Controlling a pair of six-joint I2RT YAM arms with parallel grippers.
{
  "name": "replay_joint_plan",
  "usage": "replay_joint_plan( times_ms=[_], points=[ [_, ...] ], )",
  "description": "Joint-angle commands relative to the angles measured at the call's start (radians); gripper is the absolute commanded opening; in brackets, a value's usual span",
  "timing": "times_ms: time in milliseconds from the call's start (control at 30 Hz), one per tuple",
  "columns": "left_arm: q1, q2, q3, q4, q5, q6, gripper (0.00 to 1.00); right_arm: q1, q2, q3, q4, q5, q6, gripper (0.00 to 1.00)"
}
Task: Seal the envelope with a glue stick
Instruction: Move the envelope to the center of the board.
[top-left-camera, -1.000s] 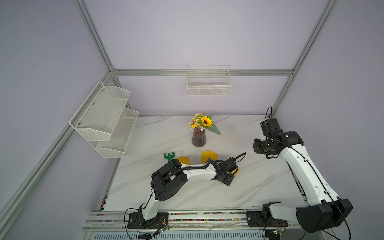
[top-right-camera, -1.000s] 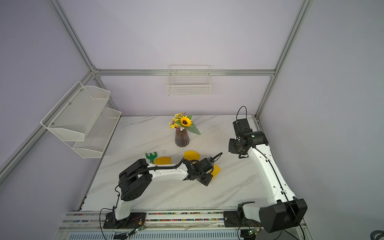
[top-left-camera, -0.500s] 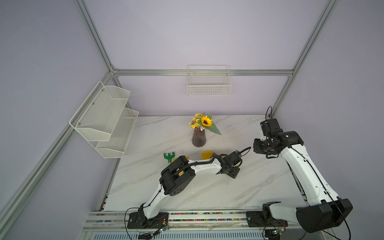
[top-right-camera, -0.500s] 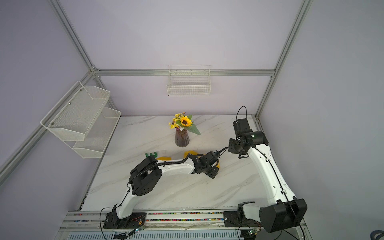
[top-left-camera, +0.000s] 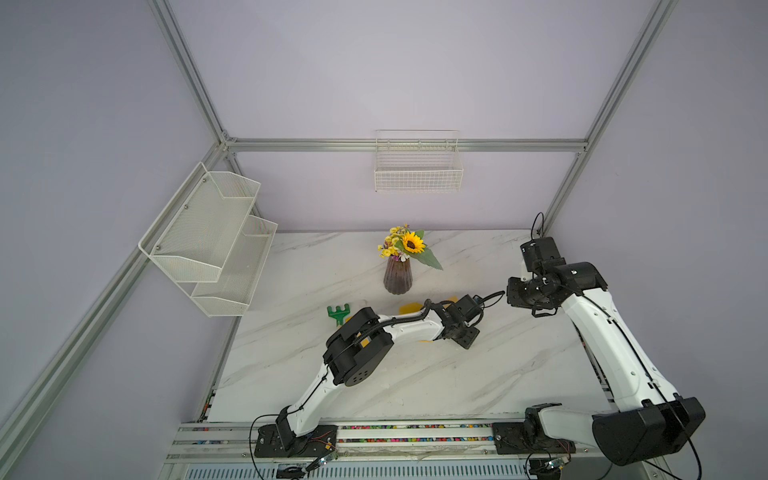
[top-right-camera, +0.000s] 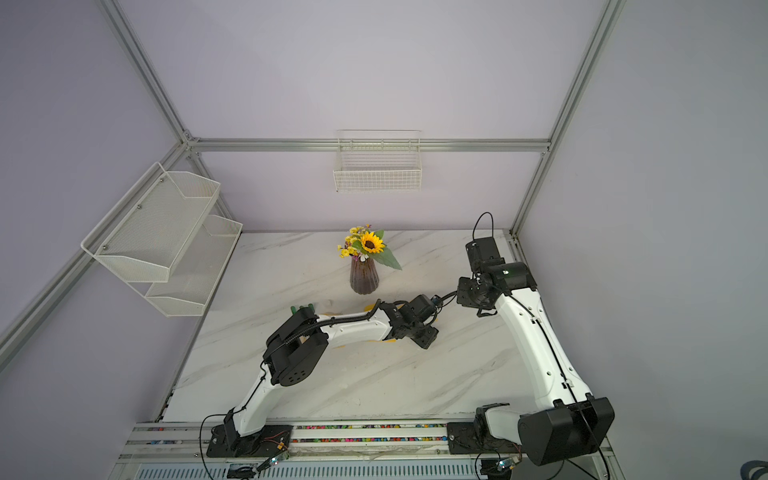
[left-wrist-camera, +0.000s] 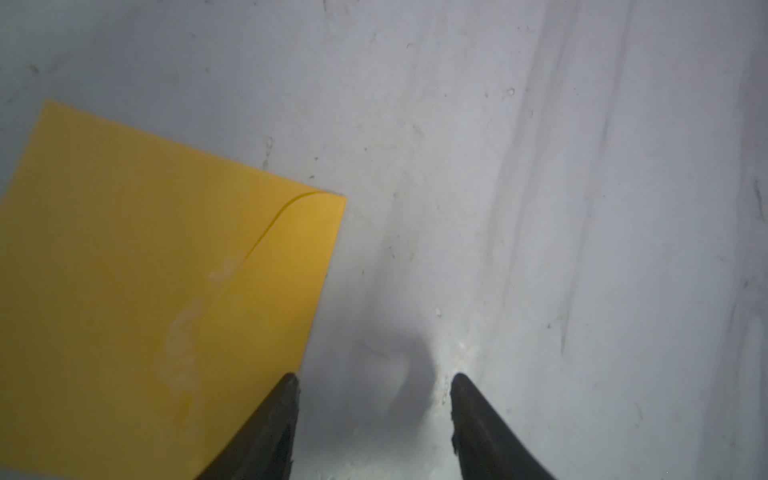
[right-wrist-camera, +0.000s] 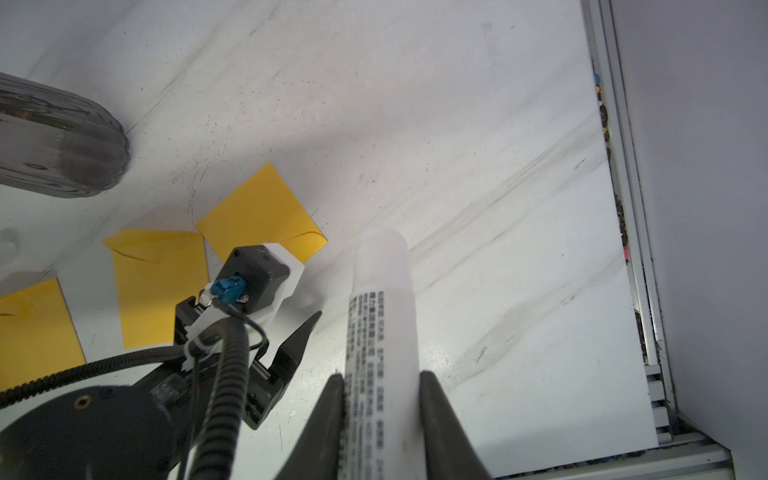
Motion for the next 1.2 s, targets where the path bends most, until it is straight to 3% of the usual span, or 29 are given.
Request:
replay_joint_plan(
  times_ms=[0,167,467,833,1167],
  points=[
    [0.022,-0.136,-0.034,-0.012,-0.058,0.062,0.6,-0.006,-0.005,0.023,0.007,0.005,-0.009,0.0],
    [0.067,-0.208,-0.13,-0.082,-0.084,0.157,0.6,-0.006,0.002,0.023,0.01,-0.009,-0.01,0.0],
    [0.152,-0.234,-0.264,-0.152,-0.089,0.147,0.62,-0.007,0.001,0.017,0.012,-0.016,-0.01,0.0],
    [0.161,-0.242,-0.349,-0.203,-0.012,0.086,0.62,-0.006,-0.005,0.015,0.011,-0.022,-0.011,0.0],
    [0.101,-0.333,-0.462,-0.214,0.117,-0.089,0.61,-0.007,-0.012,0.009,0.017,-0.032,-0.013,0.0]
  ],
)
